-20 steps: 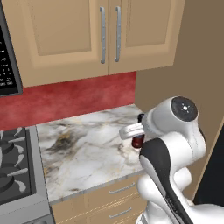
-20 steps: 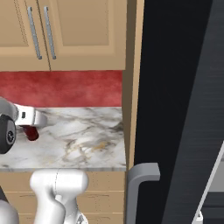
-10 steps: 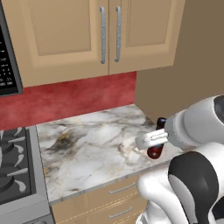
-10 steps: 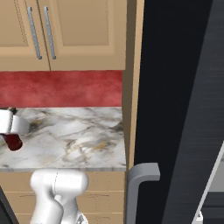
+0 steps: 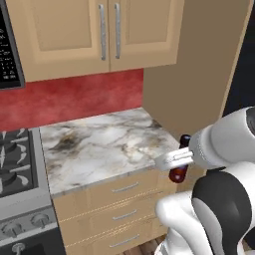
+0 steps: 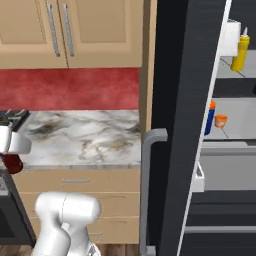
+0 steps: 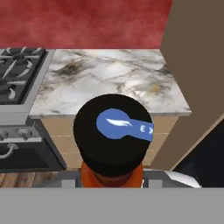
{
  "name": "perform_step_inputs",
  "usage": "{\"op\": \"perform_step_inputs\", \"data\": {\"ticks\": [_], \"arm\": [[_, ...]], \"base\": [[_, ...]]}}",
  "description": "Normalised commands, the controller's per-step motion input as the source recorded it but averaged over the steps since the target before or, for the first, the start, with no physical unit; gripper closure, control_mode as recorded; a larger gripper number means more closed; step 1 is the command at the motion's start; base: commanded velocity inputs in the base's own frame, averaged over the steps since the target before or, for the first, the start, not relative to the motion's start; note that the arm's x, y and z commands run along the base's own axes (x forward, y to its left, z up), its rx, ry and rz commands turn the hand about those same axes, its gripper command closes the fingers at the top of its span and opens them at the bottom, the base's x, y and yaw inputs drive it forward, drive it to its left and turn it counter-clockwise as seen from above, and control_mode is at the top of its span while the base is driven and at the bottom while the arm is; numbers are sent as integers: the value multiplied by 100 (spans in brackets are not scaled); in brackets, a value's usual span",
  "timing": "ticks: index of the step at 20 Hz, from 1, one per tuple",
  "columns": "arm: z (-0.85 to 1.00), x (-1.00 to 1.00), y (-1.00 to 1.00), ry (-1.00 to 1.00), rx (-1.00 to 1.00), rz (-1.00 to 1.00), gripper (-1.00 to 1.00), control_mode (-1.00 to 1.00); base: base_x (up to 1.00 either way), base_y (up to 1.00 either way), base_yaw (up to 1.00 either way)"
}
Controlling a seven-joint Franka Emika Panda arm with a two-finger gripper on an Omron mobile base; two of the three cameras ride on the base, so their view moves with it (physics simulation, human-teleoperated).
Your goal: Place the condiment bottle and mustard from the counter to the top shelf of the fridge. If the existing items in the fridge are on the top shelf, move them to other shelves.
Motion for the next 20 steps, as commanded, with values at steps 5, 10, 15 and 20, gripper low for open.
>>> {"op": "perform_step_inputs", "data": {"ticks": [5, 10, 15, 20], "arm": [[0, 0, 0, 0, 0, 0, 100, 100], [0, 0, 0, 0, 0, 0, 100, 100], [0, 0, 0, 0, 0, 0, 100, 100], [0, 0, 0, 0, 0, 0, 100, 100]], "base": [[-100, -5, 0], [-100, -37, 0], [-98, -94, -5], [-46, -100, -5]]}}
